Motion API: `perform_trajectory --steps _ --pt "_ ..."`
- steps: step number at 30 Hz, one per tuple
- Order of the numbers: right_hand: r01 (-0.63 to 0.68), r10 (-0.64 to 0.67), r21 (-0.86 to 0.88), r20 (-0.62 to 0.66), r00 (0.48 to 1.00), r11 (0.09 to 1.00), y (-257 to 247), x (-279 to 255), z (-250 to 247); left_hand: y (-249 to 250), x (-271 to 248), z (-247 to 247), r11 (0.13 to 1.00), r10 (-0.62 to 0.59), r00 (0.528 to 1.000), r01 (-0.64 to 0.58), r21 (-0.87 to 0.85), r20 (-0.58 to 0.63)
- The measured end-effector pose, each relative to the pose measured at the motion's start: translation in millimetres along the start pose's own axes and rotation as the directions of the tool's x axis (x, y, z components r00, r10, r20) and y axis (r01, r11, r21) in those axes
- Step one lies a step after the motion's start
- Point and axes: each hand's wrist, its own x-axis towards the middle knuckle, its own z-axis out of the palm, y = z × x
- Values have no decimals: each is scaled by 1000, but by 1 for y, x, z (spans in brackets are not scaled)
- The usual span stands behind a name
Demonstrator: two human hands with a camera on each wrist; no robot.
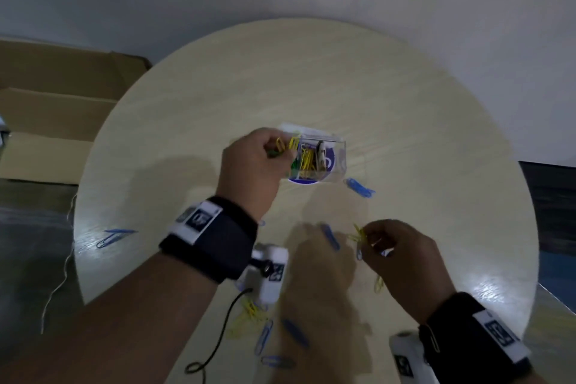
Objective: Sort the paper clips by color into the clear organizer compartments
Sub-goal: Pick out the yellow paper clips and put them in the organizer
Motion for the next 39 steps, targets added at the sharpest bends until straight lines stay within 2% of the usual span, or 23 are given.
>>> perform_trajectory --steps 4,8,10,12,15,19,24,27,29,31,32,35,39 --pt "3 4 84 -78 997 996 -2 16 -10 9 32 38 999 -27 998 28 19 -49" --pt "-24 37 144 -85 996 989 -4 26 -13 -5 37 57 968 -54 992 24 250 115" --pt "-39 56 177 -88 995 983 -10 34 -14 -7 36 56 961 -24 992 -12 277 126" --pt "-48 70 214 -96 993 976 -21 46 -14 -6 34 47 974 32 998 -43 224 51" --pt "-49 77 256 -101 992 965 -41 73 -11 -10 25 24 991 23 999 -19 131 -25" --pt "-39 57 210 -81 995 977 -61 116 7 -26 -3 -5 993 -17 1000 18 119 -12" --pt "-90 84 129 50 995 988 -73 141 27 -54 -35 -31 982 -61 998 56 181 20" --pt "-63 72 89 -104 992 994 -56 129 16 -81 -55 -56 970 -28 999 22 240 21" --pt "-33 32 -5 -165 986 999 -38 109 14 -100 -73 -71 923 17 997 -42 381 69" --pt "-8 -3 -146 -75 997 989 -16 87 27 -115 -97 -76 850 42 976 -148 506 215" --pt "9 -8 -218 3 1000 976 -8 76 36 -120 -109 -75 818 52 949 -220 532 312" --pt "141 -61 -443 191 980 885 4 45 63 -129 -137 -66 761 70 865 -369 534 497" --pt "297 -185 -442 279 942 846 -1 8 77 -131 -161 -64 793 130 826 -419 442 549"
